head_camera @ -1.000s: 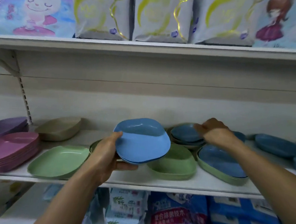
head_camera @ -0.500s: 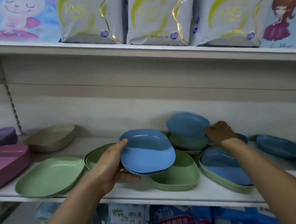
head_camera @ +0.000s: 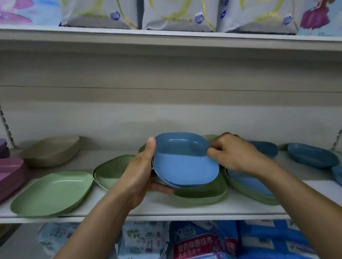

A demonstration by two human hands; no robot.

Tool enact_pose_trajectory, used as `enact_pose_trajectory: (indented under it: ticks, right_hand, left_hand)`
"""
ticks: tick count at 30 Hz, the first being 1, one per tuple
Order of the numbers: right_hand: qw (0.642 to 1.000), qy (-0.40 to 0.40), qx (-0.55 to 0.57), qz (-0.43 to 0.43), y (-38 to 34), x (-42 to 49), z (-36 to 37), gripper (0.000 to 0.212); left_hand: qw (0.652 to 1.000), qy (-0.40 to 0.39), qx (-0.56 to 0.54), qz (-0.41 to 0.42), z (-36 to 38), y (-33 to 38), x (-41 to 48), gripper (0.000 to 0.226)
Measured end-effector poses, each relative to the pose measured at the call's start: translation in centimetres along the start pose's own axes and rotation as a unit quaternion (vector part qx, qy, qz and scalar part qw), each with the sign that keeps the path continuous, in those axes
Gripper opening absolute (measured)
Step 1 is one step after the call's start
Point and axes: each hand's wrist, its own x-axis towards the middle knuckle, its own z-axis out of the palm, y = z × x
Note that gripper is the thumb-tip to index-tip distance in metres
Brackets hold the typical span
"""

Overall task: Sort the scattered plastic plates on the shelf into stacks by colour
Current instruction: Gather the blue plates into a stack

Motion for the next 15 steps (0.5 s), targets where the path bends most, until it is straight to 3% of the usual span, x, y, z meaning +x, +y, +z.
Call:
enact_pose_trajectory:
  ticks: [4,9,15]
  right_hand:
    - [0.999,0.027,0.035,-0.019,1.3,-1.1,-1.2,0.042]
    - [0.976,0.094,0.192,0.030,6.5,-3.6,-4.4,0.051]
    - [0.979,0.019,0.146,0.144,16.9,-7.7,-4.4,0.048]
  left_hand:
    - [1.000,0.000,-0.012,0.017,2.4,1.0,-1.0,0.032]
    - [0.997,0.058,-0.048,0.008,6.3,0.9,-2.7,0.019]
    - [0.990,0.111,-0.080,-0.019,12.2,-2.1,-5.8,0.020]
